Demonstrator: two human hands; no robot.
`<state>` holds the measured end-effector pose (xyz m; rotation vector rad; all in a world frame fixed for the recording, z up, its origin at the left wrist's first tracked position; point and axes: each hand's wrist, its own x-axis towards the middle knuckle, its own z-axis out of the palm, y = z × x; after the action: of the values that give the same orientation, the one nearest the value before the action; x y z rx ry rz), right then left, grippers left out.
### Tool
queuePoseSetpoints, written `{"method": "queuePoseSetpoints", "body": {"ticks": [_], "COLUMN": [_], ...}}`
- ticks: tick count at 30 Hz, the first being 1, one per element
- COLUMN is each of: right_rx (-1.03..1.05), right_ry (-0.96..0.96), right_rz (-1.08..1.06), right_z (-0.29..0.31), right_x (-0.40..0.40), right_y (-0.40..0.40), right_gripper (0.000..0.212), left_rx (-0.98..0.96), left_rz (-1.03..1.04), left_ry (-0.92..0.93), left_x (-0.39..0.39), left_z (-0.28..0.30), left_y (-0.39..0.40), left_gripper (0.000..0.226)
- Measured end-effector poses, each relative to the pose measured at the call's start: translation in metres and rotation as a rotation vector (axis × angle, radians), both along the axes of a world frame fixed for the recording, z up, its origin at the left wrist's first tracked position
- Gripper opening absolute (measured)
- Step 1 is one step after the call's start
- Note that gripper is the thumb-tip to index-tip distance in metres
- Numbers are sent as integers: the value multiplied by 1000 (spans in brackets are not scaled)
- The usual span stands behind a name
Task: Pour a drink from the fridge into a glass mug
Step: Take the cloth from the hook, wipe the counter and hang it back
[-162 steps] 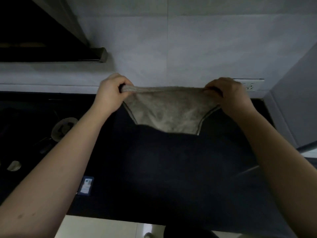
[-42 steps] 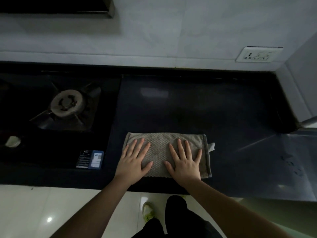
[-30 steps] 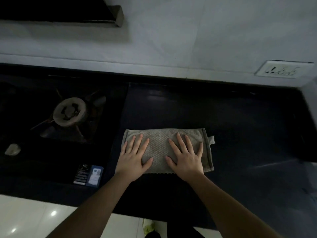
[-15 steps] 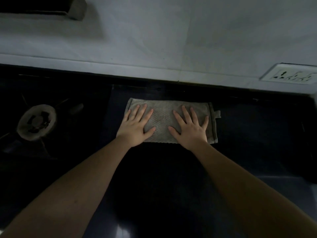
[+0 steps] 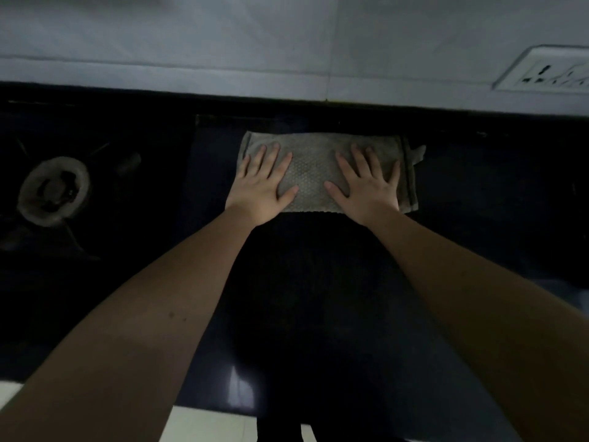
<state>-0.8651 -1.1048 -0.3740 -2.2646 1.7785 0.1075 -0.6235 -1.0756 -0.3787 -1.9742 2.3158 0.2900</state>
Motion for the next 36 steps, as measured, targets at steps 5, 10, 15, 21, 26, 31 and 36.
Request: {"method": "queuePoseSetpoints", "body": {"ticks": [5, 10, 15, 21, 26, 31, 36], "right_rx": [-26, -17, -8, 4, 12, 21, 46], "right_ry": [-14, -4, -12, -13, 1, 10, 14], "right_rz": [-20, -27, -38, -37, -59, -68, -65], "right_z": [2, 6, 7, 11, 12, 13, 15], "right_x": [-1, 4, 16, 30, 39, 41, 41], "right_y": [58, 128, 203, 283, 320, 334, 334], "right_gripper": [74, 73, 73, 71, 71, 70, 70], "left_rx": [-3, -1, -40, -47, -45, -4, 18], "left_rz": [-35, -50, -74, -95, -109, -114, -118], "left_ry": [33, 45, 38, 28, 46, 19, 13], "left_x": [3, 9, 22, 38, 47, 49, 49], "left_z": [-2, -2, -1, 2, 4, 8, 9], "left_y": [48, 117, 189, 263, 300, 311, 310], "left_gripper": [77, 77, 78, 79, 80, 81, 83]}}
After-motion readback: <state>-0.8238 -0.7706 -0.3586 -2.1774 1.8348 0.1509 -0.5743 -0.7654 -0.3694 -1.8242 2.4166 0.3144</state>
